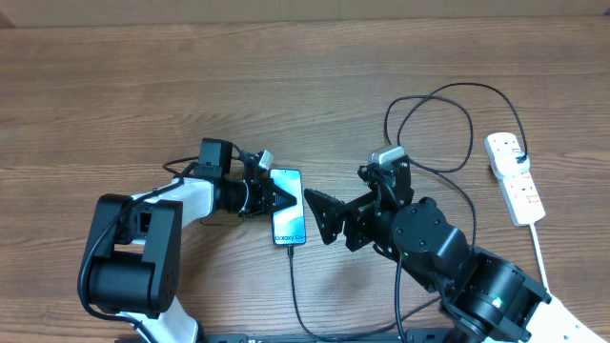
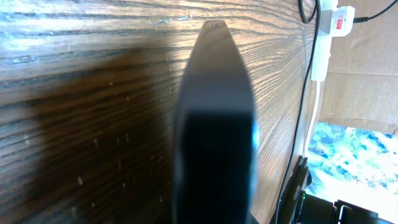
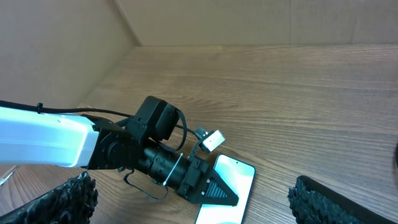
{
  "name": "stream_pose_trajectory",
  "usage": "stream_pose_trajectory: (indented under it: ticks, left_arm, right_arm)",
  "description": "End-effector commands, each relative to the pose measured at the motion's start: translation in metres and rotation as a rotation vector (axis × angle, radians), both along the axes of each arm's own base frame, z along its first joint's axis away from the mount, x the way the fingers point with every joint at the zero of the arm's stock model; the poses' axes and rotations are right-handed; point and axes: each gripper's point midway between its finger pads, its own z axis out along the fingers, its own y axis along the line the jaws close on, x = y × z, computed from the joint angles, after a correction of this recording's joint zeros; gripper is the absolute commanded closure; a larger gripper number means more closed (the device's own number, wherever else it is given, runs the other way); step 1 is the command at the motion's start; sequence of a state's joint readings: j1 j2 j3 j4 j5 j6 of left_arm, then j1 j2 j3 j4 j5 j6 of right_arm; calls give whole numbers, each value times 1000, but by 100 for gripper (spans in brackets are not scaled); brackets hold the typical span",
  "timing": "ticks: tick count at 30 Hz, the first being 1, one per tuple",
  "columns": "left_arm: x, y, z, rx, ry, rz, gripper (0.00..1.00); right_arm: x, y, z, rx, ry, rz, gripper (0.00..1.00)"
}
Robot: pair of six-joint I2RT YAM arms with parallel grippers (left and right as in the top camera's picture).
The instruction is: Plug charger to phone and switch on socket
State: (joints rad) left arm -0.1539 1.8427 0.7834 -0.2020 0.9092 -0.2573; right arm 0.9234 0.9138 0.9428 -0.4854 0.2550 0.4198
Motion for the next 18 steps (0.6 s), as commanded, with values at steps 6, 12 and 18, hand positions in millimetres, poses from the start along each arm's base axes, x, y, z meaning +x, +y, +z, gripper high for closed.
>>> stream_pose_trajectory:
  ticks: [6,12,18]
  left_arm:
    - [6,-3,0,0,-67,-47,96]
    - [7,-3,-5,3,-75,-51,96]
    - [5,-2,-14,6,-38,-41,94]
  right_arm:
    - [1,-4,9,45,24,-36,0]
    - [-1,-6,3,27,43,-39,0]
    - [-1,-6,2,22,46,-40,0]
